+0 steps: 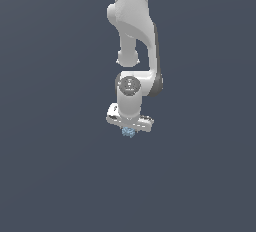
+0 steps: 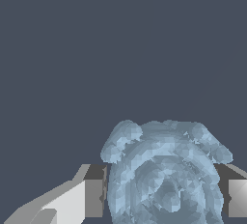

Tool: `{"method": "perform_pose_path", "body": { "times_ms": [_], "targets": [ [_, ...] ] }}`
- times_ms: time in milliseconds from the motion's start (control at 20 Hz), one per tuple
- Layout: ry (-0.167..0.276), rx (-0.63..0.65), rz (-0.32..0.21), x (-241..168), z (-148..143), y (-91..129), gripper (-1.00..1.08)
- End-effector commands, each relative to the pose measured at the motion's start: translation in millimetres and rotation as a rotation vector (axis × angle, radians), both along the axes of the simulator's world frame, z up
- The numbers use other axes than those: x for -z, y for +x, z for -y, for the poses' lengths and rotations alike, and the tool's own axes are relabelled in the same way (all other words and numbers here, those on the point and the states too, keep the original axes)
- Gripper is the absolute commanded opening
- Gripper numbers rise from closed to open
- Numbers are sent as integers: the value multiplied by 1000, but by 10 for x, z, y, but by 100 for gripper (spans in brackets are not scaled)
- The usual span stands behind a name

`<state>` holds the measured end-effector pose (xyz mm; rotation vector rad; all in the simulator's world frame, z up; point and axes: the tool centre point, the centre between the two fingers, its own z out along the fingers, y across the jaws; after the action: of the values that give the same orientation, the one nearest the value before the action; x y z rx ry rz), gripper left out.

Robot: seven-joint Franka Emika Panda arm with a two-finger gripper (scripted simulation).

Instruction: Pick up the object and move it to a goal position.

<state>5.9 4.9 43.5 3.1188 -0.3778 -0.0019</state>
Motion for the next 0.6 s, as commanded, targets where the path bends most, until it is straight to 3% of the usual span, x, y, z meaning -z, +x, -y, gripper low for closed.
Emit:
{"method": "perform_pose_path", "body": {
  "times_ms": [0, 550],
  "targets": [
    [0, 1, 1, -68, 43, 4, -100],
    [0, 1, 1, -841, 510, 7, -100]
  ]
}}
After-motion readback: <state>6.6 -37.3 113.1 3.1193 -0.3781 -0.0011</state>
